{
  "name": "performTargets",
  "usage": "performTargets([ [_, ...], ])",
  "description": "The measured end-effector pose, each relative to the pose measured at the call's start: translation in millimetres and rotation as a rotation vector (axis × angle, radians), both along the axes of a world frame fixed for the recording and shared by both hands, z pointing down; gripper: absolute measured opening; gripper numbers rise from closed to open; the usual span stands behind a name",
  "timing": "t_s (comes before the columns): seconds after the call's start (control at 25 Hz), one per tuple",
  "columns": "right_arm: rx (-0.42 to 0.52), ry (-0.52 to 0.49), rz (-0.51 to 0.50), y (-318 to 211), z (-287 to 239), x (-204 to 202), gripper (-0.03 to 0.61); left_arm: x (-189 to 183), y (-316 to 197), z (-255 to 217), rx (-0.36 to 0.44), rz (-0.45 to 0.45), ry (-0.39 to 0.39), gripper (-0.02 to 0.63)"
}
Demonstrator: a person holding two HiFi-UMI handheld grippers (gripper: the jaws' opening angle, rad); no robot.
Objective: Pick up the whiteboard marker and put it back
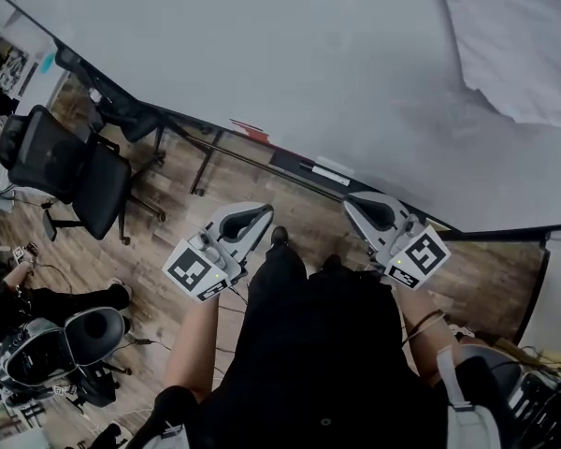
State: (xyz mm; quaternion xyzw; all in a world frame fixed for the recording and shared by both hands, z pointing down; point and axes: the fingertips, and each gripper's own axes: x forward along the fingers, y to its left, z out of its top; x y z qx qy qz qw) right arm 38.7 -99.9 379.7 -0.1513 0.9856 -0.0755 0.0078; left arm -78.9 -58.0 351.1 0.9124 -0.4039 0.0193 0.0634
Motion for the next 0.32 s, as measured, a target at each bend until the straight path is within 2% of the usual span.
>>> performTargets([
  [0.08, 0.002, 0.007, 0.015, -2, 4, 5, 0.020, 2, 1, 2, -0.004, -0.002, -0.009, 0.012],
  [0.32, 0.072, 0.135, -0.005, 9, 20, 2, 0.020, 19, 5, 15, -0.048, 0.013, 0.004, 0.012],
])
